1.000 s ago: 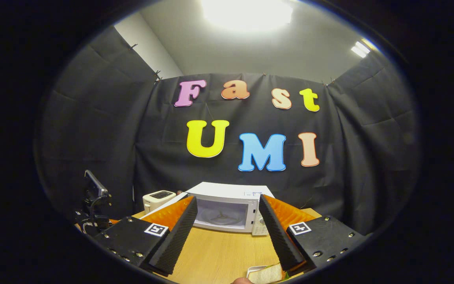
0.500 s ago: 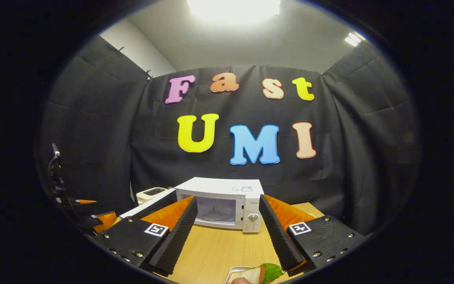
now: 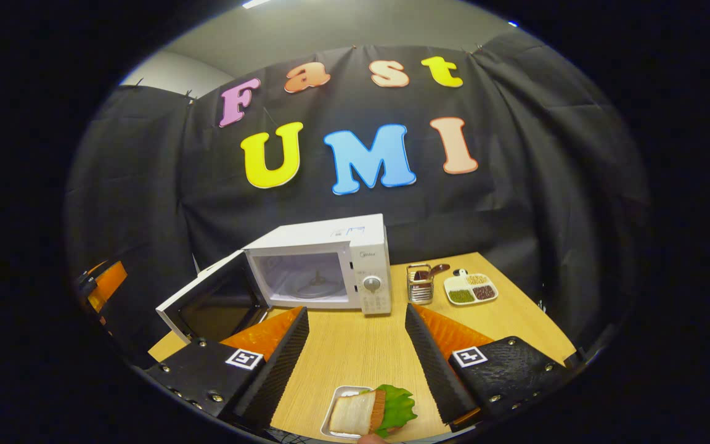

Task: Open the microwave oven with the left hand, put the food in, and close the microwave oven.

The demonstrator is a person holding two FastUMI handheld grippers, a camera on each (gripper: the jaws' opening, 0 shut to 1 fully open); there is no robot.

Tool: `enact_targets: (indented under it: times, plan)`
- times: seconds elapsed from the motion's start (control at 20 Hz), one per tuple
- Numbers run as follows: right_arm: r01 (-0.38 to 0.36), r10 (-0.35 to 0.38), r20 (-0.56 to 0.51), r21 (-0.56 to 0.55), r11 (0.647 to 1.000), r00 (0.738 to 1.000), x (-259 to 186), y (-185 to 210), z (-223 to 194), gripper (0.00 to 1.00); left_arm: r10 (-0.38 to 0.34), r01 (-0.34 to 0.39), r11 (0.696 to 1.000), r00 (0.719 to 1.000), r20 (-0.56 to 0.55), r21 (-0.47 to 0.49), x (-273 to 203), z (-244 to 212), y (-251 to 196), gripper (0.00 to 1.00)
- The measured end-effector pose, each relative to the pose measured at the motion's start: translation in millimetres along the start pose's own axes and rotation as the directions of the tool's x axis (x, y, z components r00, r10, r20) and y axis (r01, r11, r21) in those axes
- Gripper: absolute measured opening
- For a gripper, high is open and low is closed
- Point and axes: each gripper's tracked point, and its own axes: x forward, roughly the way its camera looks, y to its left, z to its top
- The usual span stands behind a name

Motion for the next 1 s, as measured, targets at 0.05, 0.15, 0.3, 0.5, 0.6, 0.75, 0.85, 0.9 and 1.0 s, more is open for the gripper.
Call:
enact_targets:
  times: [0.05, 0.15, 0.3, 0.5, 0.6, 0.75, 0.85, 0.9, 1.0]
  plan:
    - [0.001, 0.0, -0.041, 0.034, 0.999, 0.999, 4, -7, -12, 0.96, 0.002, -0.002, 1.0, 1.0, 0.003, 0.003, -2, 2, -1, 0.99]
    - [0.005, 0.005, -0.103, 0.097, 0.995, 0.995, 7, -17, -32, 0.96, 0.007, -0.007, 1.0, 1.0, -0.001, 0.016, -3, 1, -4, 0.98]
    - [0.007, 0.032, -0.198, 0.193, 0.981, 0.98, 11, -29, -60, 0.98, 0.0, 0.001, 1.0, 1.0, -0.017, 0.03, -5, -4, -14, 0.95]
    - [0.023, 0.062, -0.322, 0.255, 0.967, 0.945, 17, -41, -98, 0.98, 0.011, -0.009, 0.999, 0.999, -0.033, 0.035, -9, -9, -17, 0.98]
    - [0.024, 0.08, -0.362, 0.275, 0.961, 0.929, 13, -43, -114, 0.98, 0.022, -0.02, 0.999, 0.999, -0.042, 0.031, -11, -13, -16, 0.99]
    - [-0.001, 0.136, -0.417, 0.309, 0.951, 0.899, 11, -36, -132, 0.98, 0.036, -0.035, 0.999, 0.998, -0.045, 0.027, -14, -13, -16, 1.0]
    - [-0.015, 0.167, -0.451, 0.322, 0.947, 0.877, 6, -33, -145, 0.98, 0.046, -0.045, 0.999, 0.998, -0.045, 0.025, -17, -13, -16, 1.0]
    - [-0.015, 0.171, -0.465, 0.32, 0.947, 0.869, 5, -35, -151, 0.99, 0.052, -0.051, 0.998, 0.998, -0.045, 0.023, -18, -13, -16, 1.0]
    - [-0.022, 0.192, -0.495, 0.329, 0.944, 0.848, 1, -33, -161, 0.98, 0.061, -0.06, 0.998, 0.997, -0.051, 0.019, -22, -14, -16, 0.94]
